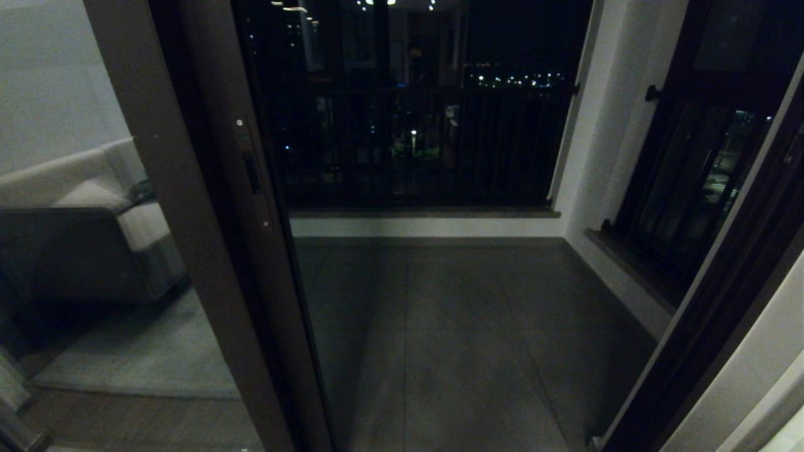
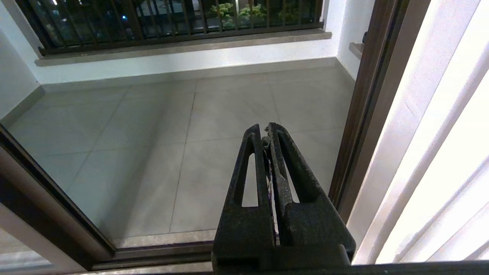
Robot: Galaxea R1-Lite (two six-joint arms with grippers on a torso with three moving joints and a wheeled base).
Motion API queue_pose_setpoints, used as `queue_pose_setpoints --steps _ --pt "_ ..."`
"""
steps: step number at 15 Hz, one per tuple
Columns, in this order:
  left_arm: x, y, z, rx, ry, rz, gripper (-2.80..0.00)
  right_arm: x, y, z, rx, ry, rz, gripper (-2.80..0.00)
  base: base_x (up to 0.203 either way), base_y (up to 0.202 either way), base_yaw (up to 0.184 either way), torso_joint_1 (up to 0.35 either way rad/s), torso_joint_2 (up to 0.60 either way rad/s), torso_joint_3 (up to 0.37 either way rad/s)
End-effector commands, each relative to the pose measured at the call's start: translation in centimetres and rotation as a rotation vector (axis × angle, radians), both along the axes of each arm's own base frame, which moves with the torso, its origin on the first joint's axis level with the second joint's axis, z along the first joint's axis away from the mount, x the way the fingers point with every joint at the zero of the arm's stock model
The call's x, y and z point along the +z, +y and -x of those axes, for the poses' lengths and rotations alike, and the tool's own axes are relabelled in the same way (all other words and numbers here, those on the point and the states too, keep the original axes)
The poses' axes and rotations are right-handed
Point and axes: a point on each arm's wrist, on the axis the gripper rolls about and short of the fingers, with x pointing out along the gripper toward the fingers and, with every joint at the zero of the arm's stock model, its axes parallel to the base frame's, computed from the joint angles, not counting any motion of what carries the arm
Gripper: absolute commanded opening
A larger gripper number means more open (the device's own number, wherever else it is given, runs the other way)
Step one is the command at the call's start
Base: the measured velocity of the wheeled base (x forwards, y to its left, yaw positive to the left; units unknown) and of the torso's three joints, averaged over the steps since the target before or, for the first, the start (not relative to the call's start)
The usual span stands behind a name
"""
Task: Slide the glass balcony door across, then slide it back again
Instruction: Close the slid door
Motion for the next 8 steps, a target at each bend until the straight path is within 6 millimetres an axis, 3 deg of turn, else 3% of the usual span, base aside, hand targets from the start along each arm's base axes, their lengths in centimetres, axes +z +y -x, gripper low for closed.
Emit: queue_pose_setpoints --steps 1,4,8 --pt "3.6 -0.1 1.0 -0.022 -0.091 0.009 -2.8 0.0 0.0 0.0 0.0 0.001 0.0 -2.8 0.0 0.0 0.0 0.0 0.0 0.0" --pt "8.6 -0.2 1.8 -0.095 -0.12 0.006 -2.8 0.0 0.0 0.0 0.0 0.001 0.0 -2.8 0.0 0.0 0.0 0.0 0.0 0.0" --pt "12.7 -0.4 1.3 -0.167 -0.106 0.002 -2.8 0.0 0.0 0.0 0.001 0.001 0.0 -2.8 0.0 0.0 0.0 0.0 0.0 0.0"
